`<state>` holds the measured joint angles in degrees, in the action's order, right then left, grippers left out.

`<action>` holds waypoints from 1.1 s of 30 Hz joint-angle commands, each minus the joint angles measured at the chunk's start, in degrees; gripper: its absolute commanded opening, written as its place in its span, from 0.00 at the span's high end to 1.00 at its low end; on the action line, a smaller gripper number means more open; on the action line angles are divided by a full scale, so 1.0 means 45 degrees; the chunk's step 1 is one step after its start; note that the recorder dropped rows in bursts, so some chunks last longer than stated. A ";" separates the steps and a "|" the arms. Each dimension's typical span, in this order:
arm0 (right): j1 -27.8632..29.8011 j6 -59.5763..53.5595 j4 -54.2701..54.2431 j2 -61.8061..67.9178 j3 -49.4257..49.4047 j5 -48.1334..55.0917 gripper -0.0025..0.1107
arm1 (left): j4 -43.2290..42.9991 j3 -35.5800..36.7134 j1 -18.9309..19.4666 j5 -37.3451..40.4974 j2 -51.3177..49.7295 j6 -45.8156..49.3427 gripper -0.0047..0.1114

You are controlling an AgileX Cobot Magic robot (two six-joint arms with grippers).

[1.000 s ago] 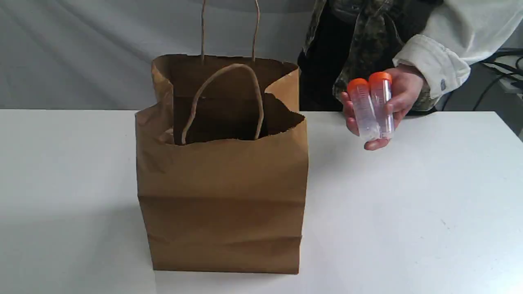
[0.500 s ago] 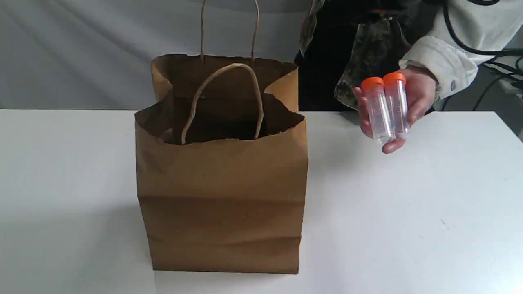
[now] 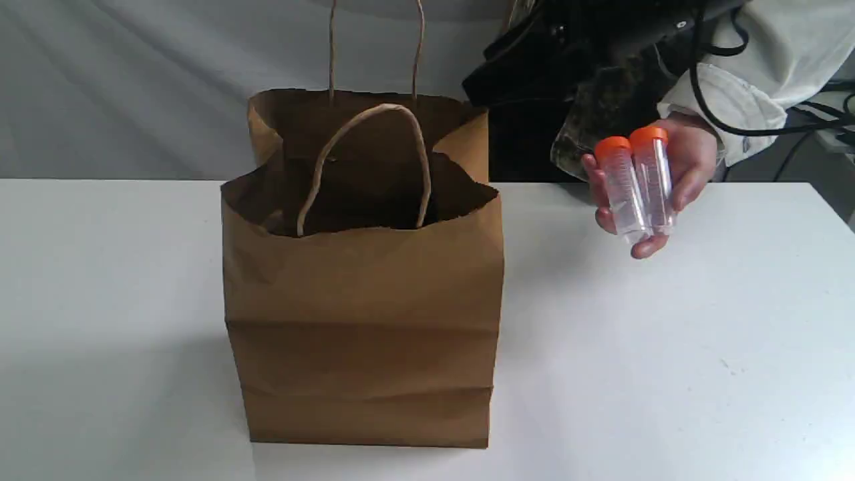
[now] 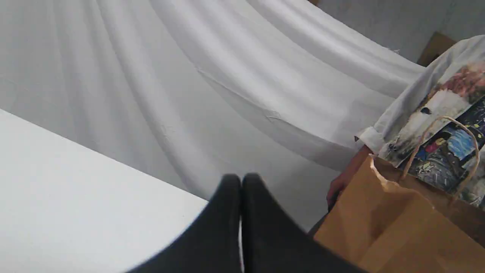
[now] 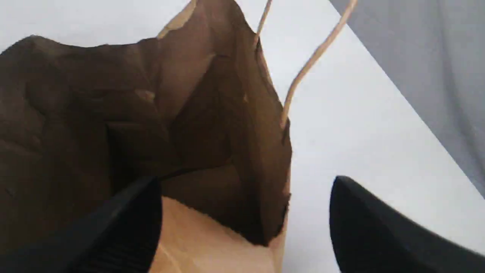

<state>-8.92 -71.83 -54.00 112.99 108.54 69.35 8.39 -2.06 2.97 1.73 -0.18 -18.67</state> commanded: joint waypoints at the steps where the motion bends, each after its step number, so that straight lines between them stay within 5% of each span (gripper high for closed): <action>1: -0.0161 -0.0592 -0.0321 0.0217 0.0055 0.0061 0.42 | -0.0025 -0.0037 0.0019 -0.0037 0.0041 -0.0125 0.96; 16: -0.0555 -0.0513 -0.0002 0.1526 0.0804 -0.1166 0.43 | -0.0025 -0.0037 0.0019 -0.0037 0.0041 -0.0125 0.96; 23: -0.0555 0.1066 -0.0245 0.2098 0.2399 0.0013 0.70 | -0.0025 -0.0037 0.0019 -0.0037 0.0041 -0.0125 0.96; 26: -0.0521 0.1066 -0.0640 0.2012 0.2428 0.0136 0.63 | -0.0025 -0.0037 0.0019 -0.0037 0.0041 -0.0125 0.96; 29: -0.0498 0.0414 -0.0486 0.1842 0.2428 0.0136 0.45 | -0.0025 -0.0037 0.0019 -0.0037 0.0041 -0.0125 0.96; 33: -0.0572 -0.0555 -0.0297 0.1909 0.2428 -0.0790 0.41 | -0.0025 -0.0037 0.0019 -0.0037 0.0041 -0.0125 0.96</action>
<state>-11.30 -72.14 -55.51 122.14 119.02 67.55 8.39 -2.06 2.97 1.73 -0.18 -18.67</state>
